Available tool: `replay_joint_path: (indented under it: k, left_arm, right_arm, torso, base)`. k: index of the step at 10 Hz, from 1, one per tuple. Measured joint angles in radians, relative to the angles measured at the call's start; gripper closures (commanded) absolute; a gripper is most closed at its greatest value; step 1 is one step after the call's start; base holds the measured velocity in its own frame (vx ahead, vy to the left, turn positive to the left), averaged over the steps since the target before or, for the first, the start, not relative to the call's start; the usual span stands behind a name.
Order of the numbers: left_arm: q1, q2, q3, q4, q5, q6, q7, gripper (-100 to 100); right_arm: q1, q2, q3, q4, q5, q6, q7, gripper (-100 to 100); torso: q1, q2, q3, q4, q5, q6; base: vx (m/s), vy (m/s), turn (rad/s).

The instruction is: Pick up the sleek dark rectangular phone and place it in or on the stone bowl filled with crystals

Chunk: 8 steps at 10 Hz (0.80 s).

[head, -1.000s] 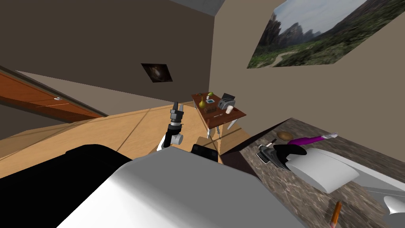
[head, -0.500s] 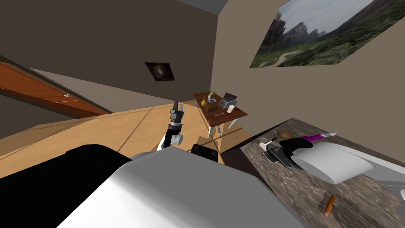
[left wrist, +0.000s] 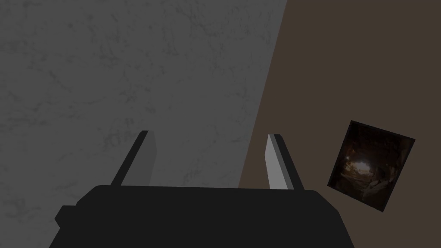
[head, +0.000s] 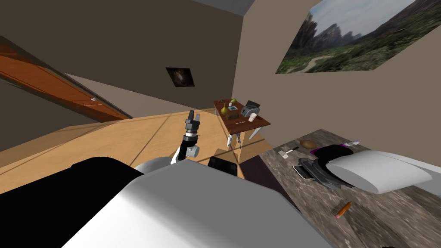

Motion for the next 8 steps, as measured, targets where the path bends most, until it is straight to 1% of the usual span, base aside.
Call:
replay_joint_path:
  k: [4,6,8]
  left_arm:
    - [0.0,0.0,0.0,0.0,0.0,0.0,0.0,0]
    - [0.0,0.0,0.0,0.0,0.0,0.0,0.0,0]
    - [0.0,0.0,0.0,0.0,0.0,0.0,0.0,0]
  right_arm:
    - [0.013,-0.048,-0.043,0.064,-0.118,0.013,-0.008,100]
    - [0.018,-0.066,-0.06,0.094,-0.173,0.012,0.007,100]
    - [0.035,-0.081,-0.087,0.115,-0.225,0.009,0.032,100]
  torso:
    - [-0.005,0.004,0.002,0.001,-0.001,-0.001]
    - [-0.007,0.004,0.003,0.001,-0.002,-0.002]
    - [-0.008,0.007,0.004,0.002,-0.002,-0.003]
  base:
    - [-0.201,-0.139,0.16]
    - [-0.236,-0.16,0.159]
    - [-0.255,-0.17,0.197]
